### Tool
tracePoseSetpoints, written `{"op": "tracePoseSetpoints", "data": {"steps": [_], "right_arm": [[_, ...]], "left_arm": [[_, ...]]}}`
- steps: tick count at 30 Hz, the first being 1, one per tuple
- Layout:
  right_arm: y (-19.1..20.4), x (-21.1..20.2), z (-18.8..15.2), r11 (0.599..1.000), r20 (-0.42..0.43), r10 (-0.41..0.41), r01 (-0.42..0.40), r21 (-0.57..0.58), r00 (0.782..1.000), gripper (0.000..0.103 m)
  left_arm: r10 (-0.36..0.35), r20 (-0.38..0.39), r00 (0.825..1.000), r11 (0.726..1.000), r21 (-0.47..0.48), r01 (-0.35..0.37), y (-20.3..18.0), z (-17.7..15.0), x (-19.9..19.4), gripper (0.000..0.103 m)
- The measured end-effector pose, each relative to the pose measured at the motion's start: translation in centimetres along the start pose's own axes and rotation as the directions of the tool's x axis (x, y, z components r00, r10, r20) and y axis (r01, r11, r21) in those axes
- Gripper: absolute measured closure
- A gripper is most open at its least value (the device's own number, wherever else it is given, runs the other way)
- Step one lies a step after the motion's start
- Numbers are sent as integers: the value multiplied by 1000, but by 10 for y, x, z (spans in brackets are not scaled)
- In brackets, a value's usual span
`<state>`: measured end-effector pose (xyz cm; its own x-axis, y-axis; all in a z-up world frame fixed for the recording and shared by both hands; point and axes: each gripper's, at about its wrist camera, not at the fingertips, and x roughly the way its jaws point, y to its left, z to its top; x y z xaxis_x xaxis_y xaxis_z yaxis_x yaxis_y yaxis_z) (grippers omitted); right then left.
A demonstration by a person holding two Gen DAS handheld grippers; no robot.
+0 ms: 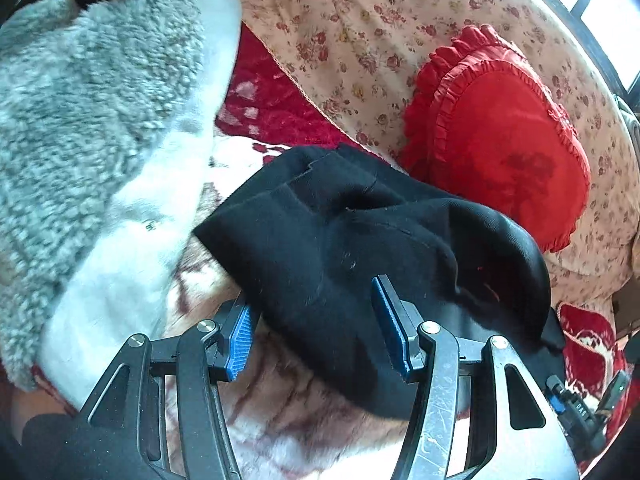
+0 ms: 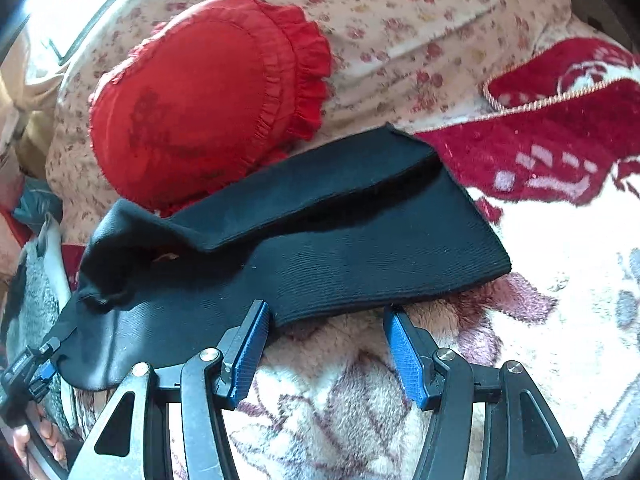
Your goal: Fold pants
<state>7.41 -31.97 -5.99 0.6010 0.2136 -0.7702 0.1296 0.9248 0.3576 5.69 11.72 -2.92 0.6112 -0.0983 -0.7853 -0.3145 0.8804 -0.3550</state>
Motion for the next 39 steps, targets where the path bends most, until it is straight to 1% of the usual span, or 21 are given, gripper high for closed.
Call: {"op": "tracePoseSetpoints", "data": {"steps": [4,5,6,7,8,9,10,12,14,17,20,23,26,29,31,32,33,35,37,38,39], "right_arm": [[-3,11,4,1000,11,11,-12,19,1000,46],[-3,13,7,1000,23,16,-17,22,1000,50],[-3,15,9,1000,32,20,-21,23,999,60],[-4,17,11,999,47,36,-38,27,998,67],[-5,18,13,998,56,54,-56,35,997,82],[-6,18,14,996,67,69,-73,51,995,91],[-5,16,15,995,73,79,-83,54,994,93],[-1,8,15,996,88,84,-87,30,993,97],[8,-5,13,997,105,76,-76,-9,992,98],[12,-21,12,996,110,86,-84,-28,990,98],[18,-40,3,995,112,87,-82,-49,990,98],[22,-58,-8,995,105,77,-70,-69,992,98],[21,-64,-21,996,60,59,-55,-64,996,98],[11,-47,-36,998,-50,0,-3,-55,999,97],[-2,-34,-43,1000,-132,3,-3,-1,991,97],[-7,-37,-44,1000,-130,16,-14,21,991,95],[-10,-42,-44,1000,-113,12,-9,26,994,90],[-14,-52,-41,1000,-86,-14,16,24,996,83],[-21,-59,-37,999,-65,-28,31,36,997,81],[-26,-61,-35,998,-60,-43,46,47,997,81],[-29,-60,-31,996,-58,-58,61,57,997,80]], "left_arm": [[-2,-19,1000,1000,31,3,-7,2,16,48],[-4,-28,1000,999,37,5,-9,2,19,50],[-4,-34,999,999,39,5,-9,2,22,54],[2,-38,999,999,43,-1,-10,3,23,70],[10,-37,999,999,48,-8,-9,3,23,78],[15,-34,999,999,51,-13,-10,3,21,78],[13,-22,1000,999,51,-12,-9,3,18,85],[12,-2,1000,998,54,-12,-8,4,10,86],[0,15,1000,999,54,-1,-7,5,0,87],[-25,28,999,998,55,24,-3,5,-15,87],[-37,28,999,997,74,35,0,-2,-31,87],[-14,8,1000,996,90,13,7,-12,-40,87],[23,-56,998,997,81,-18,18,-21,-30,87],[67,-134,989,995,78,-56,24,-31,-15,86],[68,-128,989,995,83,-58,25,-32,-17,84],[76,-116,990,994,92,-66,24,-31,-21,83],[81,-108,991,993,99,-70,23,-30,-25,82],[73,-100,992,992,105,-62,23,-29,-32,82],[73,-91,993,991,114,-63,25,-29,-38,82],[78,-86,993,990,121,-68,24,-31,-40,79],[88,-77,993,989,128,-78,24,-32,-42,78]]}}
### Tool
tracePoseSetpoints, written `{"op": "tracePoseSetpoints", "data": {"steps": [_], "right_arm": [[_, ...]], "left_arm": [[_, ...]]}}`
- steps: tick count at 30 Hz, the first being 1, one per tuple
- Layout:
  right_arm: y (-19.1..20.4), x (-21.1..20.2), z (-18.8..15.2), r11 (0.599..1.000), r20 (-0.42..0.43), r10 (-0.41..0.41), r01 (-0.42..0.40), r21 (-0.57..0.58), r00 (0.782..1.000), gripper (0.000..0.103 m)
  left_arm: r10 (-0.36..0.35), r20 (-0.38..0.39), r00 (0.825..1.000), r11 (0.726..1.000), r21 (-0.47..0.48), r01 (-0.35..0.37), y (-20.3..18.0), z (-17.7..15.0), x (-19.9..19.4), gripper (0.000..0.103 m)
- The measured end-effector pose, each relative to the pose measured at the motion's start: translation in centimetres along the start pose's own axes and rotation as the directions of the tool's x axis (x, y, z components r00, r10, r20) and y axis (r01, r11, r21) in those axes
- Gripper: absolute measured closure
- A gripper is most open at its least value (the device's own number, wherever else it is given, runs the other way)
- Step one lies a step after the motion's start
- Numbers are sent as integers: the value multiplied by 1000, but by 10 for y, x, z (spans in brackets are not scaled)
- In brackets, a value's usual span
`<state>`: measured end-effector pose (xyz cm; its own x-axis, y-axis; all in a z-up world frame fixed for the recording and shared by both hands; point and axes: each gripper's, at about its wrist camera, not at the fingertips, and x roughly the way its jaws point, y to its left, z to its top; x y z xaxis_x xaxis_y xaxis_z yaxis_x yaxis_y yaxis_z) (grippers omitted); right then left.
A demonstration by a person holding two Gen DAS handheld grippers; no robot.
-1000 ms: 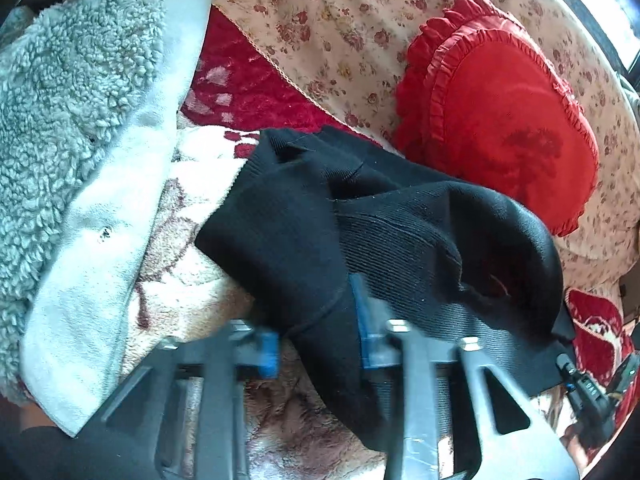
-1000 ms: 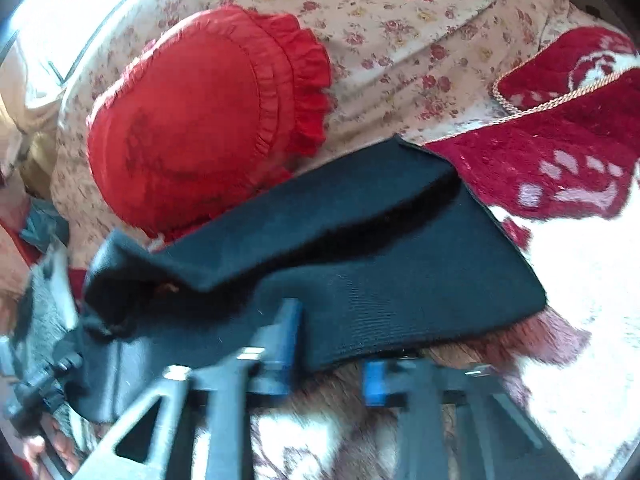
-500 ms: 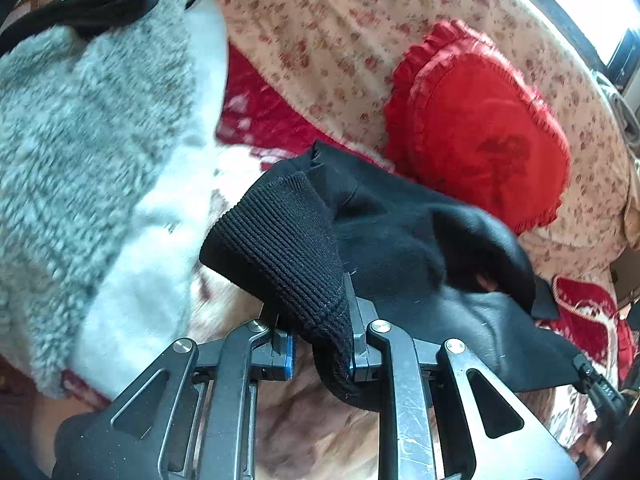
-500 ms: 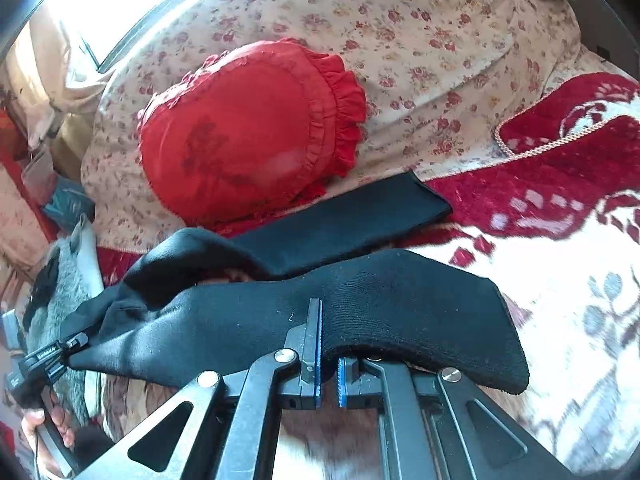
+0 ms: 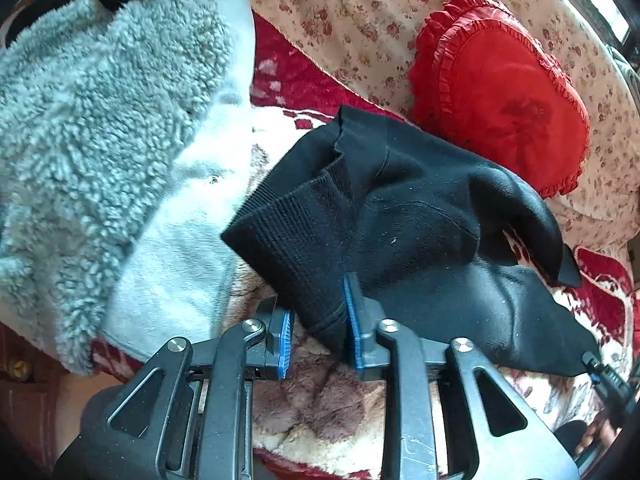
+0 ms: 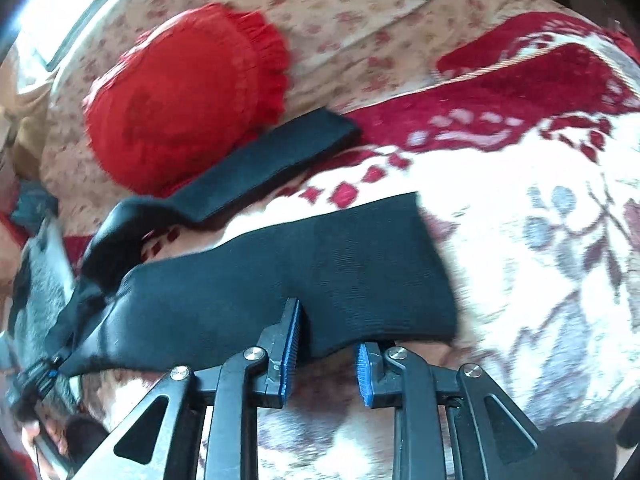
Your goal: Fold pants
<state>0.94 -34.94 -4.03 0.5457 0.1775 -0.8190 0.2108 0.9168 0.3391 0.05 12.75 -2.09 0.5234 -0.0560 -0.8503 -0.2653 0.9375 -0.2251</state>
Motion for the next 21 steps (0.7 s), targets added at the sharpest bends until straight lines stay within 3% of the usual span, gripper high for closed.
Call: {"op": "tracePoseSetpoints", "data": {"steps": [2,6,10,14,17,21], "right_arm": [[-11,-1,4,996,20,-77,76,34,997,80],[-26,2,15,980,12,-197,197,38,980,80],[-21,-25,23,957,130,-288,288,19,949,80],[3,-34,31,985,149,-144,156,-70,978,80],[34,-16,27,984,94,-45,61,-168,995,80],[69,31,12,967,-30,29,-36,-252,999,80]], "left_arm": [[25,14,1000,1000,16,-25,1,-2,-2,73],[22,0,1000,1000,9,-22,11,-2,-6,73],[43,31,999,998,34,-44,11,-5,-25,73],[75,114,991,996,44,-80,5,-3,-50,73],[42,128,991,997,59,-50,1,-1,-55,66],[16,108,994,996,82,-25,-11,3,-37,66]]}}
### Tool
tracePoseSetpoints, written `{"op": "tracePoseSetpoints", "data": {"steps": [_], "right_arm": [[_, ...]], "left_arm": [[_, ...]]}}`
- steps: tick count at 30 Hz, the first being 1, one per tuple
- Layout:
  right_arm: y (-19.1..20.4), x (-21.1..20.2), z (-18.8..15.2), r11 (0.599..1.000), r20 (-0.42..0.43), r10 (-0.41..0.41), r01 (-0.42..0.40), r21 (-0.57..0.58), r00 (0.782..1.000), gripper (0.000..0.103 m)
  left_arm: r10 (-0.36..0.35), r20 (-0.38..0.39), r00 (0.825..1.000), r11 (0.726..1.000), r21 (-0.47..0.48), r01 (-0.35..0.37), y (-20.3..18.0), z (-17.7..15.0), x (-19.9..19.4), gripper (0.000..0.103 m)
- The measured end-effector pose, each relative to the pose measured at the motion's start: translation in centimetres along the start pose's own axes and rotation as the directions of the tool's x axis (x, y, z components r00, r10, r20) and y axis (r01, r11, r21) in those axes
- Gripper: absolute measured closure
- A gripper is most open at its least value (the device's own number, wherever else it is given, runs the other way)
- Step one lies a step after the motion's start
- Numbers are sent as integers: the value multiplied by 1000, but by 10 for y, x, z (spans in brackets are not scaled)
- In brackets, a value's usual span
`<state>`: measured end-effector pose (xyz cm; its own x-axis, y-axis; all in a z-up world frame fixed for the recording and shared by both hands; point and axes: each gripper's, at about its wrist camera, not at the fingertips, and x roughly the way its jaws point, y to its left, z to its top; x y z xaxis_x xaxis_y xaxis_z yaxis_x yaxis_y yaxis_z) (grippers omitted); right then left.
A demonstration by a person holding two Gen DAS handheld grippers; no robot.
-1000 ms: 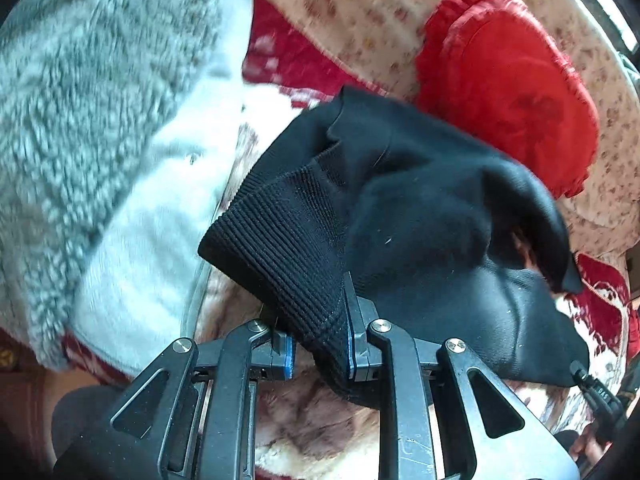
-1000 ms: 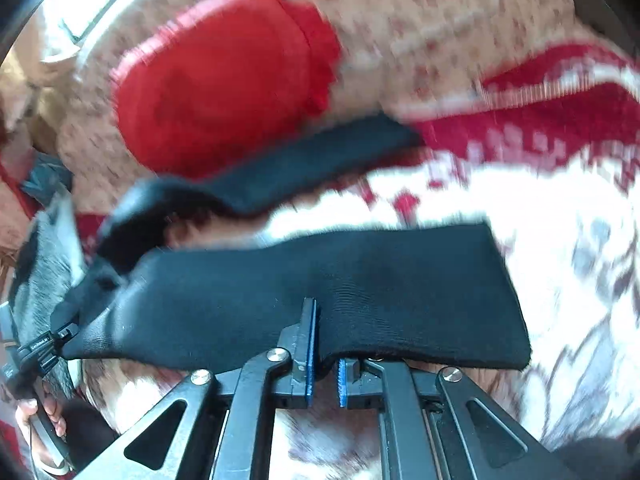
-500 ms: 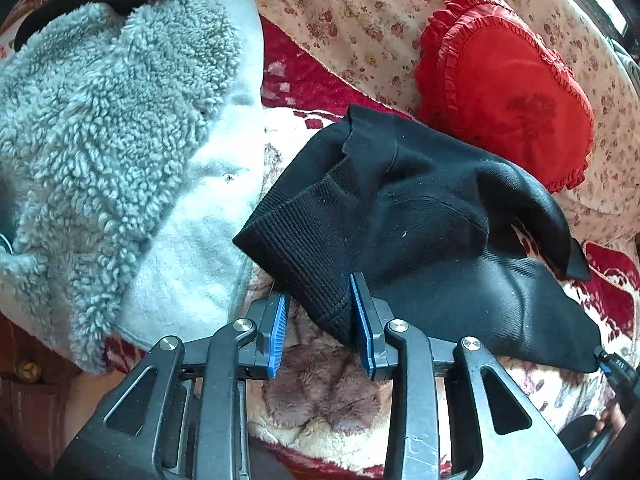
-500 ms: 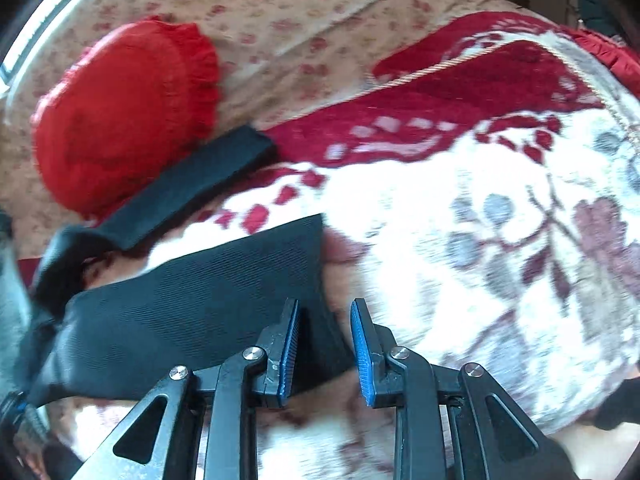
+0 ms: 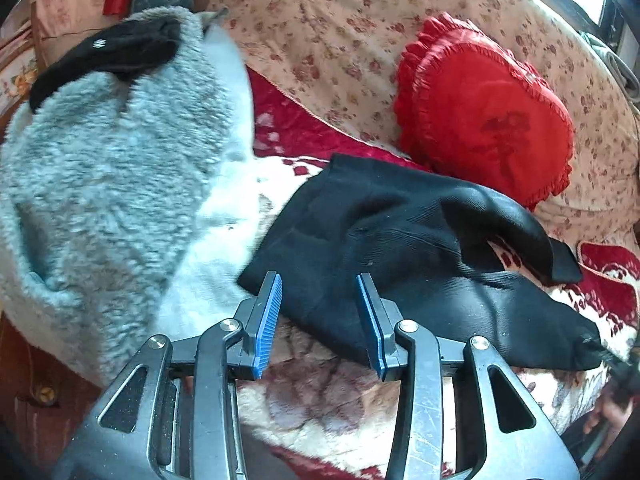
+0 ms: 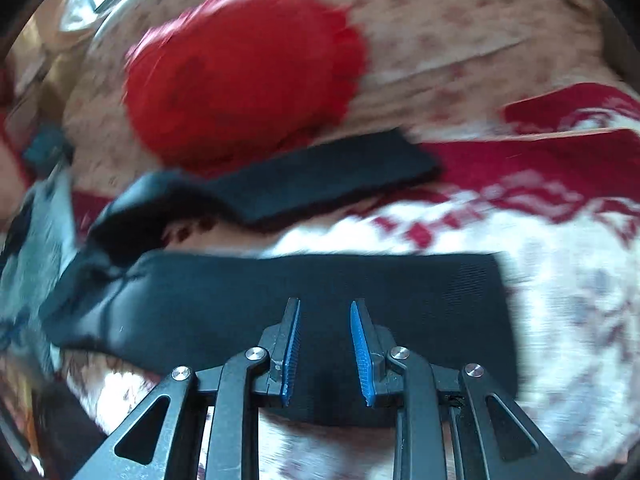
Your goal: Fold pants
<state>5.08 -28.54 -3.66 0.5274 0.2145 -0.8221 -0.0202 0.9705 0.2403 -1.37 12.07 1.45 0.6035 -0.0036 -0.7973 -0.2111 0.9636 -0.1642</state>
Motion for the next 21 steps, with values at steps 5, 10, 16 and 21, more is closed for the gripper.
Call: {"op": "tracePoseSetpoints", "data": {"steps": [5,10,16,21], "right_arm": [[21,18,8,997,-55,-5,0,-82,998,80],[57,4,41,974,6,106,-103,-200,994,78],[115,12,89,921,42,276,-251,-299,960,68],[152,40,121,892,-10,316,-301,-337,949,64]], "left_arm": [[14,-113,994,999,34,-10,-9,-3,49,66],[13,-187,982,1000,14,-11,-1,8,81,66],[-34,-131,991,999,24,37,0,45,71,60],[-100,-113,989,995,-1,100,-3,74,80,39]]}}
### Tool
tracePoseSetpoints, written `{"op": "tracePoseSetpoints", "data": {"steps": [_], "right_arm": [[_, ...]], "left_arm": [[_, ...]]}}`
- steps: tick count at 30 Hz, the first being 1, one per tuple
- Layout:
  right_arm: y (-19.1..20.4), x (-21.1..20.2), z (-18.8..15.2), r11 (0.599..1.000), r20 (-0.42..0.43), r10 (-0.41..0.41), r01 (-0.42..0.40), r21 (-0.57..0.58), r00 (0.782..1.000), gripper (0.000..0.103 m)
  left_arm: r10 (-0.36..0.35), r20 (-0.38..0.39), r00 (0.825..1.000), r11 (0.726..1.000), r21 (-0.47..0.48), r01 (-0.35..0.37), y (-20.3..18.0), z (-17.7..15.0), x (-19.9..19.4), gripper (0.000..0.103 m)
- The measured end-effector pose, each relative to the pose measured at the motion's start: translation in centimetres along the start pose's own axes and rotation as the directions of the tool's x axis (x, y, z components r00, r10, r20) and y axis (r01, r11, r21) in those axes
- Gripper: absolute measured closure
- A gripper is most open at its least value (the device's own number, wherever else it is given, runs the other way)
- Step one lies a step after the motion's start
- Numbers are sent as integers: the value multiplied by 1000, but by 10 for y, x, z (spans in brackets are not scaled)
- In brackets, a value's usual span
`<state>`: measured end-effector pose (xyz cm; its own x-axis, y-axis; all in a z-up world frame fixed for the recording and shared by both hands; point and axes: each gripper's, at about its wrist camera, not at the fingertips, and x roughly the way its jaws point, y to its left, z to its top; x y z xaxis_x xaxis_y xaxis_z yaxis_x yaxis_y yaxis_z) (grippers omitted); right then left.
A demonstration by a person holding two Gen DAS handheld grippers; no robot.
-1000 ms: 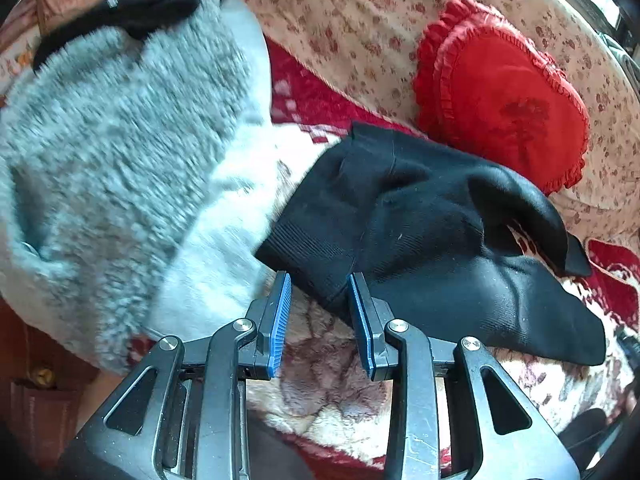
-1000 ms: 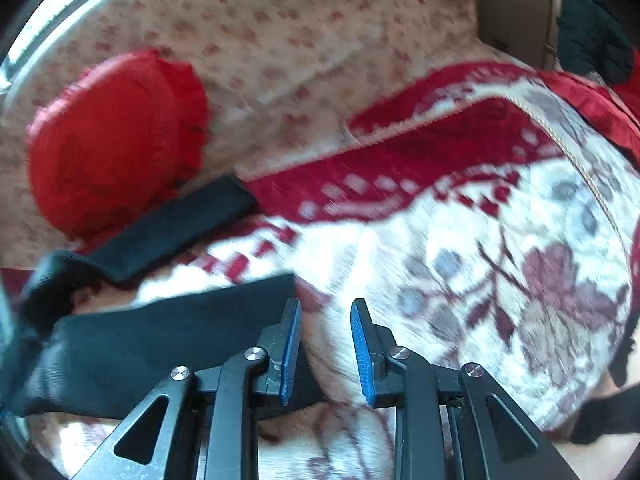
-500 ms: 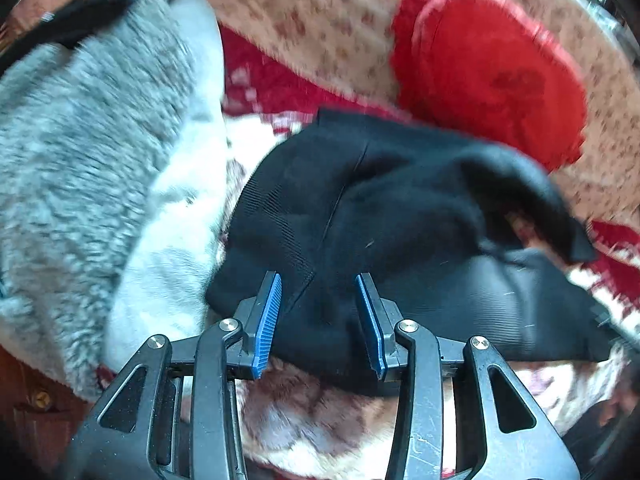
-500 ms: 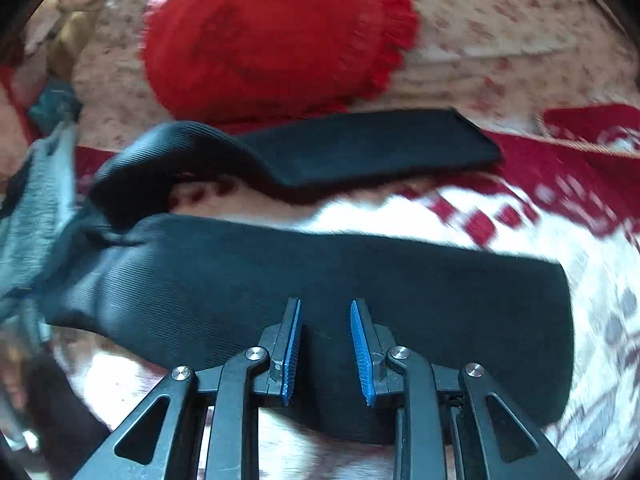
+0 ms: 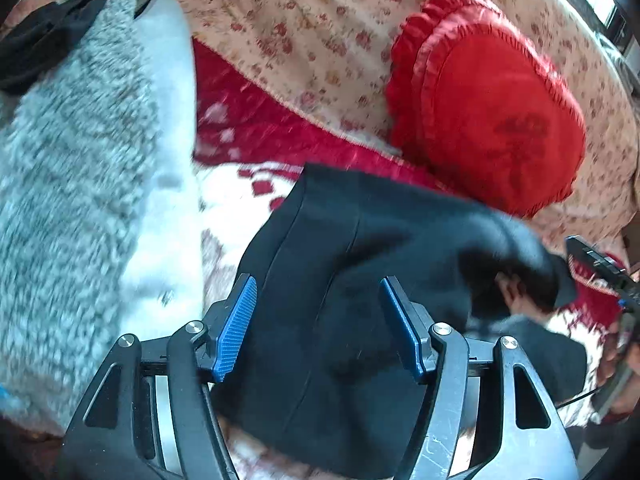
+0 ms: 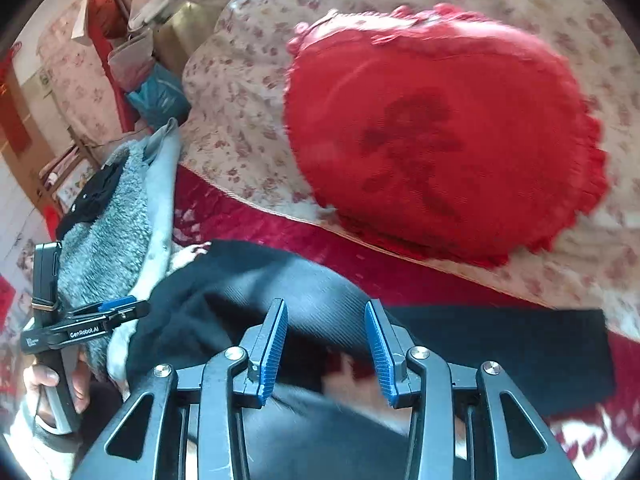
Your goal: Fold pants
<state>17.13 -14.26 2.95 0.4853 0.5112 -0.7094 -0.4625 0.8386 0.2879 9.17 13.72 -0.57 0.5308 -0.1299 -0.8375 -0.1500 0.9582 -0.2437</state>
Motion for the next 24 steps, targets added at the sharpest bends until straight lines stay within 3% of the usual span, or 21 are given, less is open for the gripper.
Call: {"op": "tracePoseSetpoints", "data": {"steps": [4,11,19,22,24], "right_arm": [[16,30,22,999,-44,49,-50,-15,998,64],[41,79,41,989,-134,23,-43,-144,991,64],[32,121,44,982,-222,-20,-22,-186,975,64],[24,131,39,983,-244,-19,-26,-183,970,63],[19,139,37,982,-266,-25,-26,-186,964,61]], "left_arm": [[0,-19,1000,1000,7,0,0,23,17,39],[-14,-99,995,998,62,20,5,57,57,39],[-65,-226,972,995,62,81,17,79,111,38],[-70,-234,970,992,85,92,13,83,125,37],[-75,-241,968,988,113,104,6,82,129,28]]}}
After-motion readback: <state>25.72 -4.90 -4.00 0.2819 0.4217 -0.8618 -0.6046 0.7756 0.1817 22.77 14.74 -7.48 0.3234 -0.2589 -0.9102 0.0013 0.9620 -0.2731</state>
